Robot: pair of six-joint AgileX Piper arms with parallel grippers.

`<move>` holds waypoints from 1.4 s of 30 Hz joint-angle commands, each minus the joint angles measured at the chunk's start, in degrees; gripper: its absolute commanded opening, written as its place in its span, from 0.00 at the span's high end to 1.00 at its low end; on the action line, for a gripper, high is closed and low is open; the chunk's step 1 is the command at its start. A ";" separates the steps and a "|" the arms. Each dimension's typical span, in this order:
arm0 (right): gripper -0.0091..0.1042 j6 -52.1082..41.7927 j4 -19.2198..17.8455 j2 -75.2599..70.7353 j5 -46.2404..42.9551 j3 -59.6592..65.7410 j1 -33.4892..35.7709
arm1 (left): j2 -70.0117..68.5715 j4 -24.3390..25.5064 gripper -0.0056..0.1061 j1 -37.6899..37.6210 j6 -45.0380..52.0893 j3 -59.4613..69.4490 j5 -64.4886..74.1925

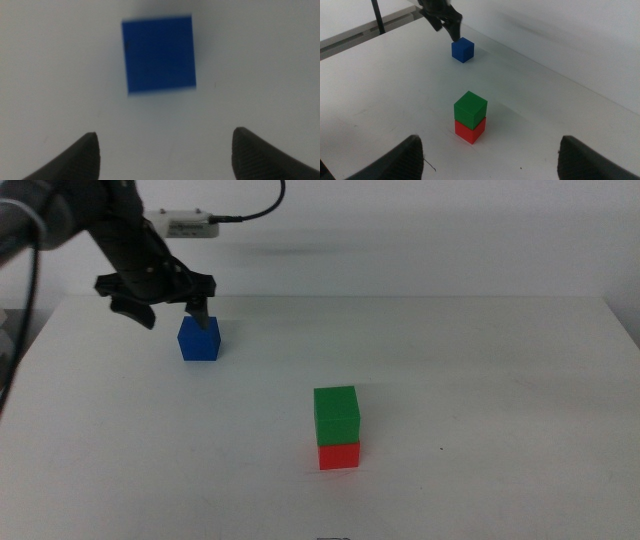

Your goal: Stack red cubes first, then green, then blue cubes in a specific spot.

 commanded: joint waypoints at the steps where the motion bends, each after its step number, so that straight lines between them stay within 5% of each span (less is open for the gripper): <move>1: 0.11 -0.52 -0.33 0.31 -4.16 -1.32 -0.39 | 0.25 -1.37 0.17 -0.20 0.17 -5.97 -0.09; 15: 0.11 -0.52 -0.33 0.31 -4.16 -1.32 -0.39 | 12.86 -1.62 0.22 -0.15 0.10 -16.00 -4.17; 18: 0.11 -0.52 -0.33 0.31 -4.16 -1.32 -0.39 | 13.42 -2.03 0.32 -0.15 -0.16 -16.00 -6.35; 26: 0.11 -0.52 -0.33 0.31 -4.16 -1.32 -0.39 | 13.25 -2.83 0.78 -0.15 -8.15 -16.00 -8.60; 29: 0.11 -0.52 -0.33 0.31 -4.16 -1.32 -0.39 | 10.53 -2.39 0.87 0.13 -7.33 -16.00 -2.18; 38: 0.11 -0.52 -0.33 0.31 -4.16 -1.32 -0.39 | -8.28 3.16 0.88 -2.05 -8.34 -4.34 7.13; 42: 0.11 -0.52 -0.33 0.31 -4.16 -1.32 -0.39 | -21.53 7.10 0.88 -6.51 -17.41 7.92 7.01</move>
